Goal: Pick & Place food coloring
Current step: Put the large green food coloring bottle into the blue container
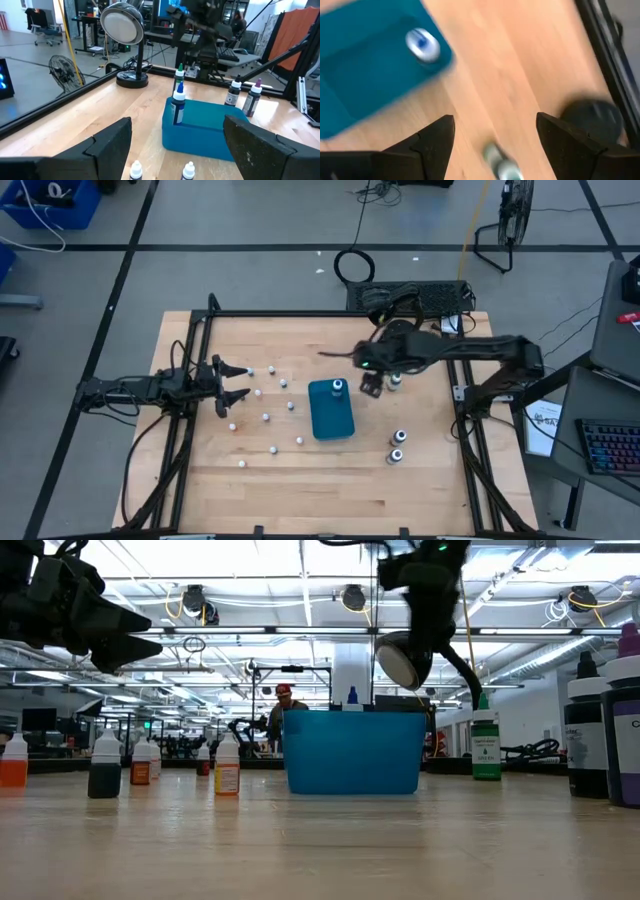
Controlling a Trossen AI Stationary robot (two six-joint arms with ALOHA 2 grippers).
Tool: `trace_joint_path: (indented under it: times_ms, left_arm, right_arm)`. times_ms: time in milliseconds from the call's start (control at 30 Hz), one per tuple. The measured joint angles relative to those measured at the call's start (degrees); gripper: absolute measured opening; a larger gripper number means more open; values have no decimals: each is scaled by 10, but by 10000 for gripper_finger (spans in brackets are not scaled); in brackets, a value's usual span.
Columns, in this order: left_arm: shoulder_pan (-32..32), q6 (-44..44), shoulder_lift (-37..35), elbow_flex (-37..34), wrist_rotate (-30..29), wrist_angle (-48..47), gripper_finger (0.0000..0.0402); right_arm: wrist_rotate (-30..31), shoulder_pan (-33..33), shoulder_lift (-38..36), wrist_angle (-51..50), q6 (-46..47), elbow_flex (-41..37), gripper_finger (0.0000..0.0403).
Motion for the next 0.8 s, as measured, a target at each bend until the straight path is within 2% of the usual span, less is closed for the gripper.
trace_joint_path:
  times_ms: [133, 300, 367, 567, 700, 800]
  left_arm:
    - [0, 0, 0, 0, 0, 0, 308]
    - [0, 0, 0, 0, 0, 0, 308]
    - [0, 0, 0, 0, 0, 0, 308]
    - [0, 0, 0, 0, 0, 0, 308]
    - [0, 0, 0, 0, 0, 0, 308]
    - [0, 0, 0, 0, 0, 0, 308]
  right_arm:
    - [7, -22, -29, -92, 87, 0, 265]
    - [9, -43, -33, -133, 107, -30, 265]
    - [7, -52, -33, -122, 103, -53, 265]
    - [-67, -76, -32, -60, 79, -135, 265]
    - [-69, -86, -32, -21, 73, -187, 265]
    - [-96, -93, -32, 22, 64, -222, 265]
